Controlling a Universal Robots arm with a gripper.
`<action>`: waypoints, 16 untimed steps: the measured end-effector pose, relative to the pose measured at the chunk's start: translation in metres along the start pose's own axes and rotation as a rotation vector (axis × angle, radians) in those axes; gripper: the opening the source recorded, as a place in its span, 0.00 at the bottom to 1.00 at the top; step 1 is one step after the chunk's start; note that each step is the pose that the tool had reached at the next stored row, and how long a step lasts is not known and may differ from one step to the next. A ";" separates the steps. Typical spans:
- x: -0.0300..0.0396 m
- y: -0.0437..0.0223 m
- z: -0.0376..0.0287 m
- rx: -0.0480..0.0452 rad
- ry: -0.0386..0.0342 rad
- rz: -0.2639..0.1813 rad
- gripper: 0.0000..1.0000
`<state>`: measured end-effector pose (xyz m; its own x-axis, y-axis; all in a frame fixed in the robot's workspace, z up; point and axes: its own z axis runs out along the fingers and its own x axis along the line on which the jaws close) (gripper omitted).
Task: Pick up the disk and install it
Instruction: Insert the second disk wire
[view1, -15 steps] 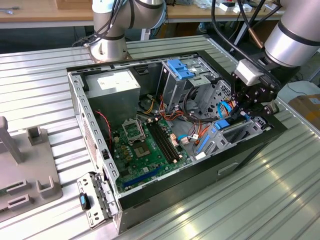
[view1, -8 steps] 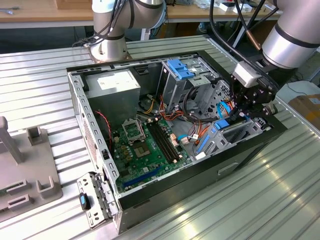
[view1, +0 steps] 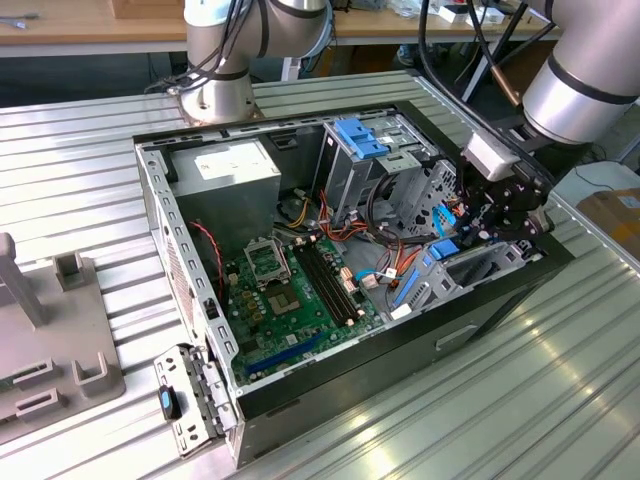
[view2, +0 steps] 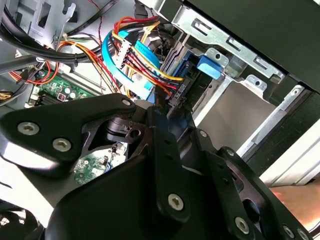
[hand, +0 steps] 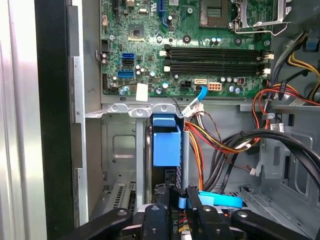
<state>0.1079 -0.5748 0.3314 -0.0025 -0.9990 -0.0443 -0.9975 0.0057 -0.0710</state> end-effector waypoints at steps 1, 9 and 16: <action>0.0000 0.0000 -0.0005 -0.0001 0.0001 0.000 0.28; -0.0018 -0.0028 -0.0394 0.0031 0.0003 0.000 0.28; -0.0036 -0.0057 -0.0802 0.0111 0.0004 -0.001 0.28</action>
<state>0.1079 -0.5748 0.4119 -0.0020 -0.9990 -0.0439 -0.9966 0.0056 -0.0821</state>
